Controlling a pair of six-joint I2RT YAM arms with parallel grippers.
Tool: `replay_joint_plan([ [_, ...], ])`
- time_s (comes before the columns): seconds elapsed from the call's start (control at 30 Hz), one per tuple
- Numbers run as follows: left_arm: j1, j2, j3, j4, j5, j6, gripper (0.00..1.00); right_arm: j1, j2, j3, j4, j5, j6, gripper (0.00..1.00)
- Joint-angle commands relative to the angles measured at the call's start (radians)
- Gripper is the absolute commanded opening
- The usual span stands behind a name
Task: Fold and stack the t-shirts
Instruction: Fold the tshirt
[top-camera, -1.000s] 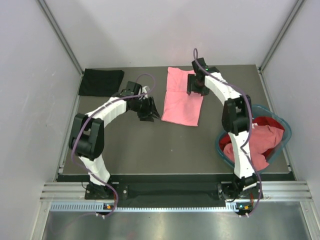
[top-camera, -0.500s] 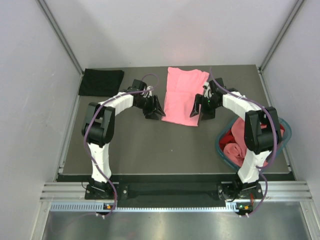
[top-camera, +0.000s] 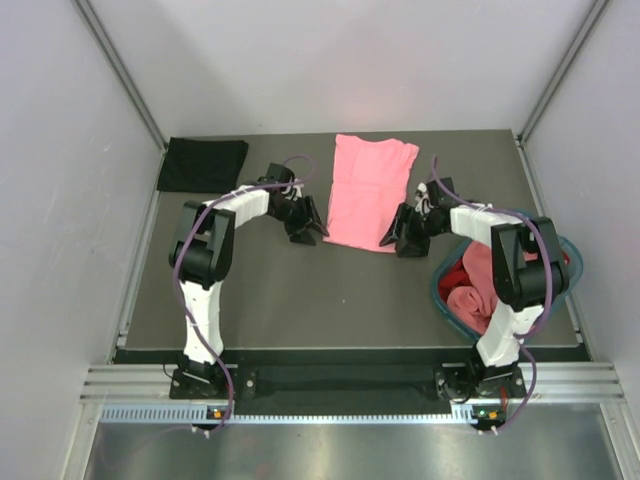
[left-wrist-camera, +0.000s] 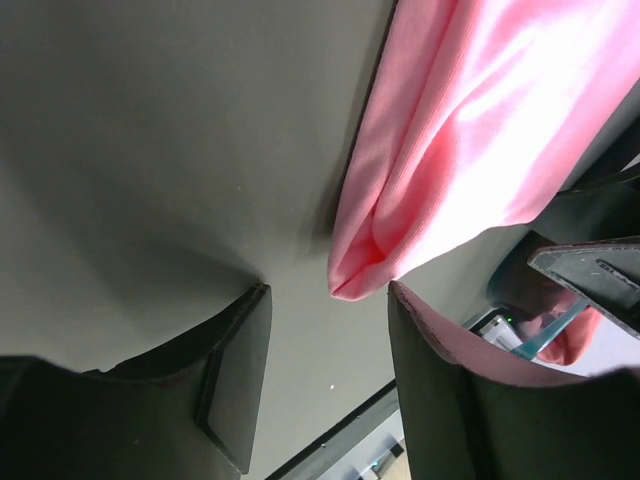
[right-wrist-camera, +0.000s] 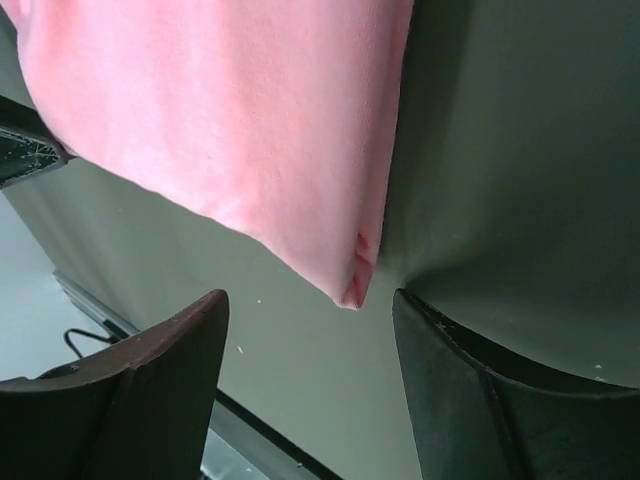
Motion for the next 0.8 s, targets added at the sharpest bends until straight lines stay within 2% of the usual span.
replay_joint_plan([
  [0.0, 0.000, 0.029, 0.030, 0.036, -0.002, -0.036, 0.55, -0.018, -0.050, -0.017, 0.089, -0.021, 0.037, 0.67],
  [0.5, -0.031, 0.063, 0.014, 0.073, -0.008, -0.085, 0.48, -0.027, -0.008, -0.027, 0.101, 0.008, 0.054, 0.59],
  [0.67, -0.031, 0.071, 0.014, 0.078, -0.010, -0.082, 0.41, -0.026, -0.002, -0.047, 0.119, 0.004, 0.058, 0.58],
  [0.77, -0.031, 0.069, 0.013, 0.076, -0.013, -0.079, 0.37, -0.027, 0.015, -0.054, 0.138, -0.015, 0.064, 0.54],
])
